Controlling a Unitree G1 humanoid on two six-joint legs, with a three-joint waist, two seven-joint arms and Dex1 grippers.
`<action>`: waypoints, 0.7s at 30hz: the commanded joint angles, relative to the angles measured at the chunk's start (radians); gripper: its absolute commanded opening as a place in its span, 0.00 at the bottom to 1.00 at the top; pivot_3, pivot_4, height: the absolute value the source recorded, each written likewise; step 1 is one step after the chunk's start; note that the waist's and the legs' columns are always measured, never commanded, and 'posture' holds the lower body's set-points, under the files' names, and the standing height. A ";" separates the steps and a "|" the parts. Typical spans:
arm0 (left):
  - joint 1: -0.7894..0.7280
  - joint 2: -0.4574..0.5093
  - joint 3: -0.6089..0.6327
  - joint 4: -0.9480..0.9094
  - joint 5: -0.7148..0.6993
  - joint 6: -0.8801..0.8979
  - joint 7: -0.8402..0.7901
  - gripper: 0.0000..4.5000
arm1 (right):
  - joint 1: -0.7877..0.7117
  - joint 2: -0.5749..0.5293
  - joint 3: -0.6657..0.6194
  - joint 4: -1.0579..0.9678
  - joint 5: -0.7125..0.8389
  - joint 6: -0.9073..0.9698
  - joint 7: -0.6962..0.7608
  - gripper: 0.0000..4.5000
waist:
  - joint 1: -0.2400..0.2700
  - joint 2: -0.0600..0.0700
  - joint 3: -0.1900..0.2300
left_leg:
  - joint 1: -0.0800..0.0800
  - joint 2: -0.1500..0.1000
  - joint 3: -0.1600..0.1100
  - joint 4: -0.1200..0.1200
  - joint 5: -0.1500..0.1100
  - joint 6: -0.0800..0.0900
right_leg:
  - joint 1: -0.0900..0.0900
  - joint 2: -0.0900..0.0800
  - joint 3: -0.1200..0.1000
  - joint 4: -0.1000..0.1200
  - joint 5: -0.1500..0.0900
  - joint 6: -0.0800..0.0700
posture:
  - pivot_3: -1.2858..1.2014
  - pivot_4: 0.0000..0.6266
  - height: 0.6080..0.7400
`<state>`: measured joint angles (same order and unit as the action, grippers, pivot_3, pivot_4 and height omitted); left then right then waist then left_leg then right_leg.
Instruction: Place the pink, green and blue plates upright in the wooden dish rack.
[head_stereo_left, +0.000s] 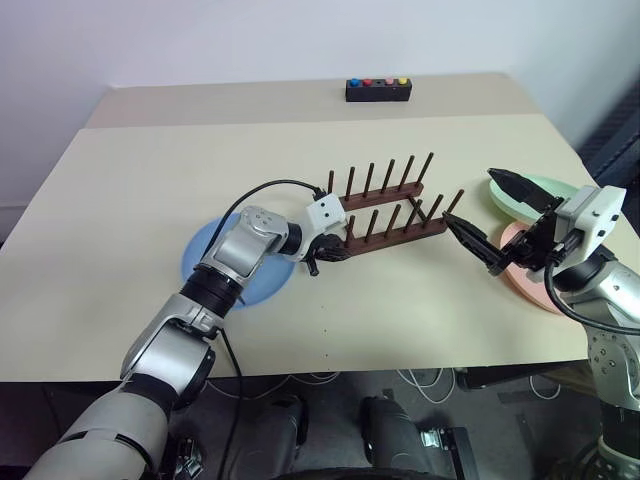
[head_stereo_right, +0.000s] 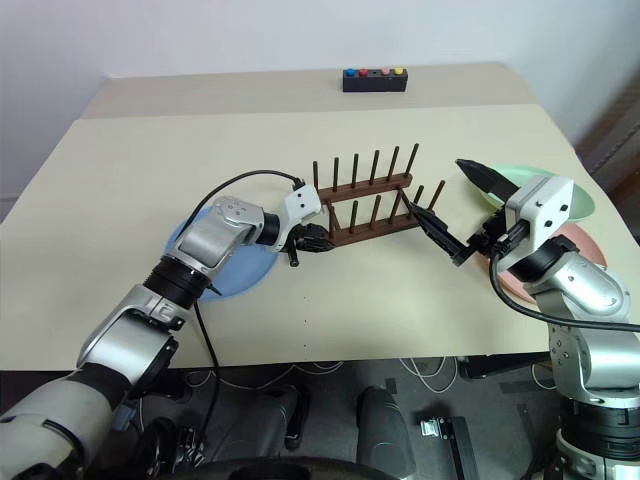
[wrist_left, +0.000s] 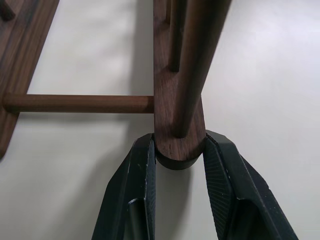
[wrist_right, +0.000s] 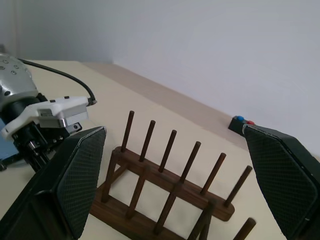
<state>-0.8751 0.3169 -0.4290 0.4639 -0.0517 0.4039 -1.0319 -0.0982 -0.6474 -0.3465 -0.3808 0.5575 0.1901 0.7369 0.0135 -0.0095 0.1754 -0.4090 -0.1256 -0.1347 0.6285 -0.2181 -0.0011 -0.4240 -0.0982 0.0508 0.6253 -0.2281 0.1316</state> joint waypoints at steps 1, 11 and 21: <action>-0.017 0.020 -0.029 -0.002 0.037 -0.106 -0.076 0.18 | 0.005 -0.021 -0.044 -0.020 0.021 -0.004 0.011 1.00 | -0.001 0.000 0.000 | 0.000 0.000 0.000 0.000 0.000 0.000 | 0.000 0.000 0.000 0.000 0.000 0.000 | 0.52 0.24 1.00; -0.018 0.020 -0.009 0.077 0.062 -0.179 -0.131 0.18 | 0.013 -0.019 -0.049 -0.034 0.023 0.009 0.010 1.00 | -0.003 0.000 0.000 | 0.000 0.000 0.000 0.000 0.000 0.000 | 0.000 0.000 0.000 0.000 0.000 0.000 | 0.52 0.24 1.00; -0.047 0.013 0.053 0.123 0.063 -0.183 -0.109 1.00 | 0.002 -0.018 -0.042 -0.029 0.019 0.009 0.010 1.00 | -0.004 0.000 0.000 | 0.000 0.000 0.000 0.000 0.000 0.000 | 0.000 0.000 0.000 0.001 0.000 0.000 | 0.52 0.24 1.00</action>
<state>-0.8892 0.3217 -0.4110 0.5909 0.0126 0.2225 -1.1469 -0.0828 -0.6500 -0.3673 -0.3839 0.5648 0.2064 0.7453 0.0092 -0.0095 0.1754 -0.4088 -0.1254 -0.1348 0.6284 -0.2183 -0.0007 -0.4242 -0.0979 0.0507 0.6261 -0.2281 0.1317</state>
